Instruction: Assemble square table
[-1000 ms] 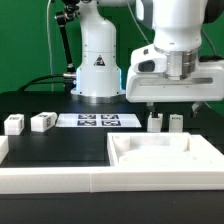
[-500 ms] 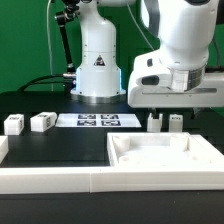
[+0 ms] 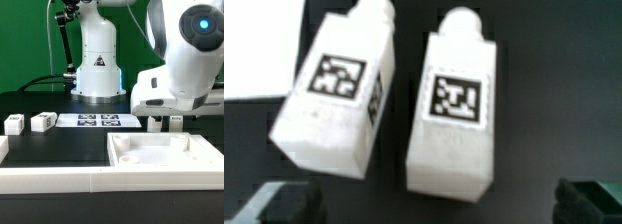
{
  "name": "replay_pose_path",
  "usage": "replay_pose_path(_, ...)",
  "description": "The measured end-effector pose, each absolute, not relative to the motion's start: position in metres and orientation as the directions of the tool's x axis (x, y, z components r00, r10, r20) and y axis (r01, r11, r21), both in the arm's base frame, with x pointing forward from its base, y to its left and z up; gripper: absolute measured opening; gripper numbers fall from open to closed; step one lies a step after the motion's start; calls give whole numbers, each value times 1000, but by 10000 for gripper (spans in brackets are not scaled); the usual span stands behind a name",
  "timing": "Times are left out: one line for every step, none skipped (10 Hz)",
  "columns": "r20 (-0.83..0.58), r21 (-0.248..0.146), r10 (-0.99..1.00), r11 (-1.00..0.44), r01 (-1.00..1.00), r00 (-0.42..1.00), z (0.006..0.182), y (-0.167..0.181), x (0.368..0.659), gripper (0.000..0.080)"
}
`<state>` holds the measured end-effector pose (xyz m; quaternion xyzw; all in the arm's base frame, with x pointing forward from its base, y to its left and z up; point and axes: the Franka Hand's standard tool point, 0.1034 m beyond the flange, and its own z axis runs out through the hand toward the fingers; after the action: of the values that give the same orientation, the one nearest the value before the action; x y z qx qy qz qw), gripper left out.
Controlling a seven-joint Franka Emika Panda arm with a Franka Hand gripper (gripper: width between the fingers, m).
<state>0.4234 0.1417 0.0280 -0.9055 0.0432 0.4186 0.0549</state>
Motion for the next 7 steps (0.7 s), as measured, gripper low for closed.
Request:
replay_pose_path(-763, -65, -31, -990, -124, 646, 25, 143, 425, 649)
replay_pose_path(-755, -69, -26, -991, -119, 655, 25, 147, 426, 649)
replay_pose_path(-755, -70, -23, -991, -116, 656, 25, 149, 426, 649)
replay_pose_path(-749, -71, -23, -991, -115, 662, 22, 150, 425, 649)
replay_pose_path(-749, -73, -20, -991, -111, 662, 20, 153, 422, 649)
replay_pose_path(-749, -72, -18, -991, -109, 662, 18, 154, 419, 649)
replay_pose_path(-749, -70, -20, -992, -109, 662, 15, 154, 414, 649)
